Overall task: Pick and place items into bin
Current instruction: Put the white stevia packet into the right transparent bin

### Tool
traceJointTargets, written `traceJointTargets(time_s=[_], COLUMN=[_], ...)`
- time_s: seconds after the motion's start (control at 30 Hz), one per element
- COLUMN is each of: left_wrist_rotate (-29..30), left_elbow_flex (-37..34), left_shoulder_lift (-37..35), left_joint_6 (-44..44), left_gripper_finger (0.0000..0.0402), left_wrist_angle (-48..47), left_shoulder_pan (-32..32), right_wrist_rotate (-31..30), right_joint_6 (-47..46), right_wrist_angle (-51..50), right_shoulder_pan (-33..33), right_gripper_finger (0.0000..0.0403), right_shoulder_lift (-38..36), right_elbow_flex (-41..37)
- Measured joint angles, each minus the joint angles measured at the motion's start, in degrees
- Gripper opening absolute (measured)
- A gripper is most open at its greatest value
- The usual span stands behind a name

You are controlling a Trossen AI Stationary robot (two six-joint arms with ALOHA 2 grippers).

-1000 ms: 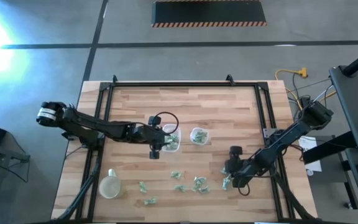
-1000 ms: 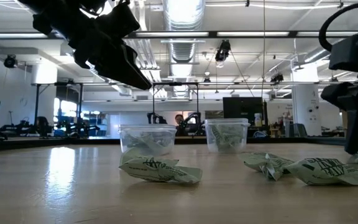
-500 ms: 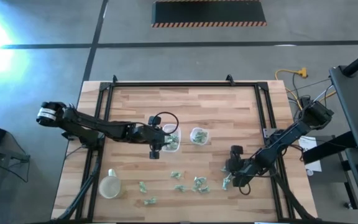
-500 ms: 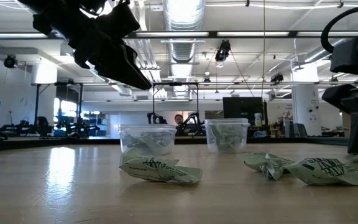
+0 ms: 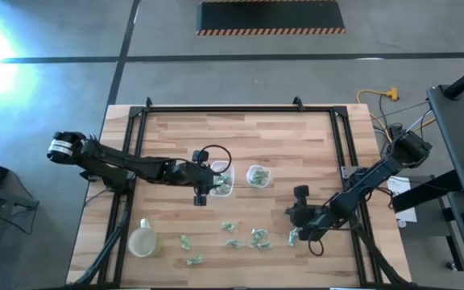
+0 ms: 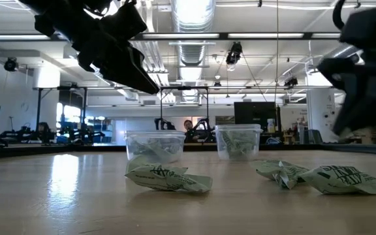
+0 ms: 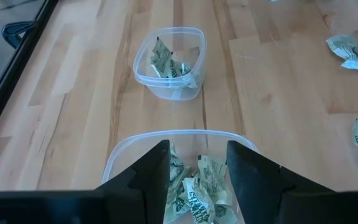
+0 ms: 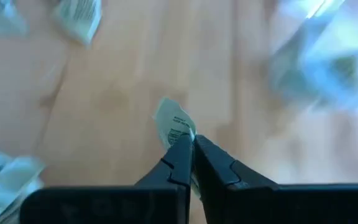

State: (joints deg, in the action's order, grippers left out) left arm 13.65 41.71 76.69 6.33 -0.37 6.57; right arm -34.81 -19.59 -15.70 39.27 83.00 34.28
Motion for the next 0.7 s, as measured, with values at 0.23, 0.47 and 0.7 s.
traceJointTargets(time_s=[0.23, 0.47, 0.7], left_wrist_rotate=[0.0, 0.0, 0.0], left_elbow_flex=[0.0, 0.0, 0.0], left_shoulder_lift=[0.0, 0.0, 0.0], left_joint_6=[0.0, 0.0, 0.0], left_gripper_finger=[0.0142, 0.0142, 0.0142], left_wrist_angle=[0.1, 0.1, 0.1], left_shoulder_pan=[0.0, 0.0, 0.0], right_wrist_rotate=[-15.9, -17.7, -10.7], right_joint_6=[13.2, 18.5, 18.8], right_wrist_angle=[0.2, 0.7, 1.4], right_shoulder_pan=[-3.4, -11.8, -23.6], right_gripper_finger=[0.0009, 0.0009, 0.0009], right_shoulder_lift=[0.0, 0.0, -0.1], right_elbow_flex=[6.7, 12.8, 13.2])
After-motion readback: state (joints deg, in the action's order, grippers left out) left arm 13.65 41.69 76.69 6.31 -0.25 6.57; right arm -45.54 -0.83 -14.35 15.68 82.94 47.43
